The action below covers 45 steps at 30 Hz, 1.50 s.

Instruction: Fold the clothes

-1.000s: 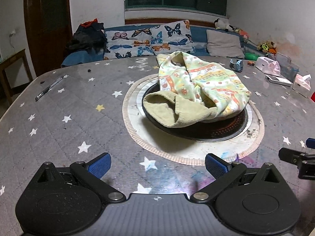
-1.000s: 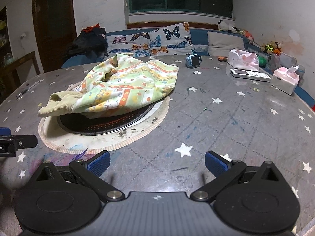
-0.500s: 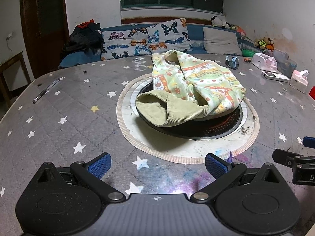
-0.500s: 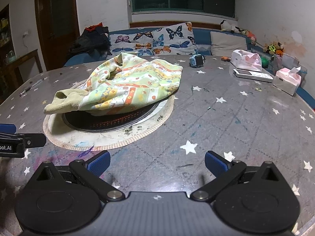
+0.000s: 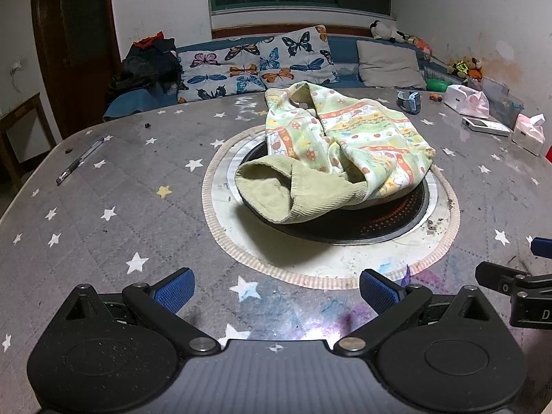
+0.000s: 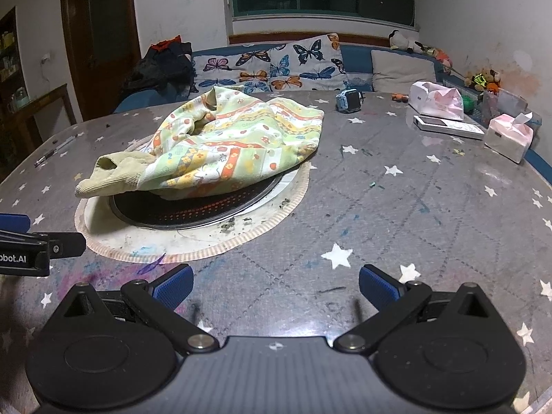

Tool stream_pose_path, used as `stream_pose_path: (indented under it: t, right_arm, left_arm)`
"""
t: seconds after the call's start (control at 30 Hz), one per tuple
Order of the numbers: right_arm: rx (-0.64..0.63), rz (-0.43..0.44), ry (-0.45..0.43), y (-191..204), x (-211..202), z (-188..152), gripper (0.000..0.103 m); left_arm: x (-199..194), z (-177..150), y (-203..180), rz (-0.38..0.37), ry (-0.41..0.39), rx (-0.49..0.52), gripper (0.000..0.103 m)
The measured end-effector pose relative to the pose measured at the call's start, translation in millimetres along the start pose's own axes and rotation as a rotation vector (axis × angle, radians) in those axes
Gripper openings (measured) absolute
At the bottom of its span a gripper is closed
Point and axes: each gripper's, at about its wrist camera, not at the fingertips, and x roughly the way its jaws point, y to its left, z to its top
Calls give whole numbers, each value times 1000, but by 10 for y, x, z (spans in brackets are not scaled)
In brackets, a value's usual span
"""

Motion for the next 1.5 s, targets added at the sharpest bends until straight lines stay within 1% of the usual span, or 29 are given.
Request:
stream_pose_path:
  t: [0.57,0.77,0.93,1.1,1.2,1.27,1.37,1.43,1.5]
  right_arm:
    - [-30,19,2,72,131,142,103]
    - [-54,33,-4,120,186,241,103]
    - [-88,43,-10,163,248,352,103]
    - [-117,57,-25,182,320,547,102]
    - [-135,74,-26,193,391,689,97]
    - [-143,89,-26,197,457,806,95]
    - [-143,106,-31,185,586,998,90]
    - [-148,102,-37,183,681,1105,90]
    - [-158,98,-35,185,795,1191,86]
  left_arm:
    - [118,106,-10,-6,15,11,103]
    - [156,203,21,-9,14,14,103]
    - [159,355,66,-21,-7,30,103]
    - [232,585,135,-33,-21,24,103]
    - [317,766,178,-47,-34,12,103]
    - [398,895,199,-55,-47,14,102]
    - [579,1065,241,-62,-42,7,95]
    - [696,1146,270,-76,-30,-10,92]
    - [826,1220,281,-80,-16,-21,85]
